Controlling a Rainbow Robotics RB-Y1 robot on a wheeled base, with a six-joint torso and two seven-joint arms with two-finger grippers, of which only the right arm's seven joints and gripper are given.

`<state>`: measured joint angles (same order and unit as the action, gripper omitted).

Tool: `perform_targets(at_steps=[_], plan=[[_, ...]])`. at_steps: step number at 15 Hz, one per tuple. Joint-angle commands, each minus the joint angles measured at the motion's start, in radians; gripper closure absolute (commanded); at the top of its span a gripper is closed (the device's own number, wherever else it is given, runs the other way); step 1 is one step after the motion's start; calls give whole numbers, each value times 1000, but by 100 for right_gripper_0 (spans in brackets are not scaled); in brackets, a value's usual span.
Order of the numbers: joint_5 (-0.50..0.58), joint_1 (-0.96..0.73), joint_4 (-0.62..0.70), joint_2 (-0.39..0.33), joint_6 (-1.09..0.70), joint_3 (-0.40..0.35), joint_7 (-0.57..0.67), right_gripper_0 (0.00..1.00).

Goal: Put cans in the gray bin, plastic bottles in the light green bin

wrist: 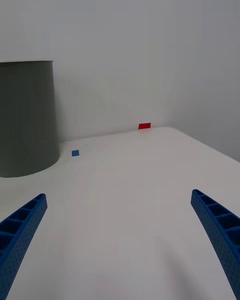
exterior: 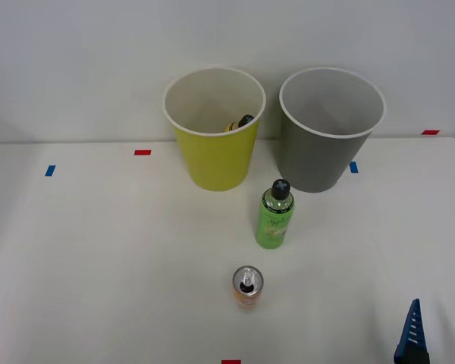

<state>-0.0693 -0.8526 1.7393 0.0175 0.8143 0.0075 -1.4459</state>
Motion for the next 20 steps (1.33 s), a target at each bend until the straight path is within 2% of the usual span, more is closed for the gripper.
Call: perform_targets(at_steps=[1,6,15,20], plan=[[-76,-2,0,-14,5,60,-111,0],[-87,30,0,-56,-49,147,-113,0],[-70,24,0,-80,-50,175,-113,0],[-26,32,0,-90,-50,180,-97,0]])
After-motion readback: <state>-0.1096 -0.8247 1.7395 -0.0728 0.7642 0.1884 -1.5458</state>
